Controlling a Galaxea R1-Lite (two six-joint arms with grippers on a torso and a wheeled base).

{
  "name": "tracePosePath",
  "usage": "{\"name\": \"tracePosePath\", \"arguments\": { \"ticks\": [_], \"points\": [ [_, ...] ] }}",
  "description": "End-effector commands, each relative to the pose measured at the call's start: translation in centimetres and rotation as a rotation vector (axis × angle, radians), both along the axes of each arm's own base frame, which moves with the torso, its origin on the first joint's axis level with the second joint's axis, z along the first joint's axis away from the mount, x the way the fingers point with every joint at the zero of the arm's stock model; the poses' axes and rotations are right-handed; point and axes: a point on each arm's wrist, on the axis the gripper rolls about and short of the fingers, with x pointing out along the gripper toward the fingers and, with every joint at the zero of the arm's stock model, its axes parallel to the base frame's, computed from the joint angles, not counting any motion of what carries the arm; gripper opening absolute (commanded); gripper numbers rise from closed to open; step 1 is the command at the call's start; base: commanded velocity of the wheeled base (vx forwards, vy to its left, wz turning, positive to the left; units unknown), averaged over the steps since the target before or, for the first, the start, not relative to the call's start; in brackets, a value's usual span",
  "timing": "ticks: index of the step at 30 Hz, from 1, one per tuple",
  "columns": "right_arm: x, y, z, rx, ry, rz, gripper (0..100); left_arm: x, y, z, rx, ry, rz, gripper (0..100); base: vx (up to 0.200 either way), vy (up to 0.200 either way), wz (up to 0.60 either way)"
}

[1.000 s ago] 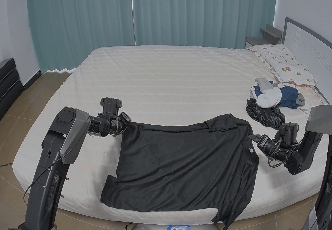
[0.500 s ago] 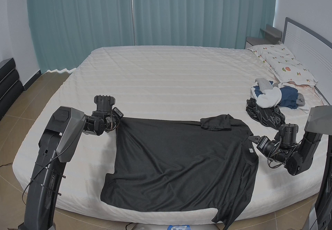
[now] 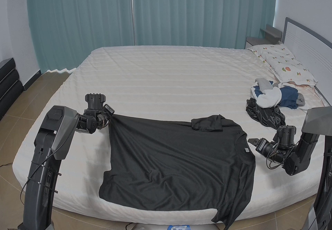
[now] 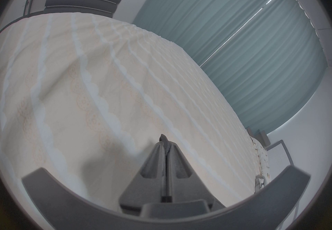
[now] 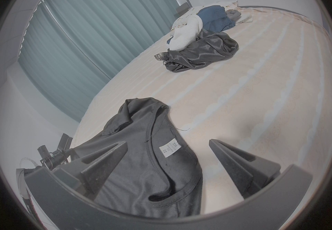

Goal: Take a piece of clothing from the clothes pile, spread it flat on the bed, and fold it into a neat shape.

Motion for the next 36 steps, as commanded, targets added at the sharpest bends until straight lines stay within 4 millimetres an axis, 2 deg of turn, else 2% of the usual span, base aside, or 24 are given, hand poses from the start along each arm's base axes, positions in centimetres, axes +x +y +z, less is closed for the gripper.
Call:
{"name": "tracePosePath", "arguments": {
  "ticks": [1,13,22,36],
  "points": [
    [0.6,-0.1,-1.7,-0.018,0.029,0.009,100,0.1,0.5,0.5,-0.005,-0.026,0.015,0,0.0,0.0,0.0],
    [5.4,0.5,-4.0,-0.02,-0.003,0.028,100,0.1,0.9,0.3,-0.033,-0.018,0.035,0,0.0,0.0,0.0],
    [8.9,1.4,-3.7,-0.019,0.006,0.044,100,0.0,0.9,0.1,-0.043,-0.005,0.04,0,0.0,0.0,0.0],
    [11.2,2.1,-4.8,-0.019,-0.023,0.059,100,-0.1,0.9,0.0,-0.052,0.013,0.044,0,0.0,0.0,0.0]
  ]
}}
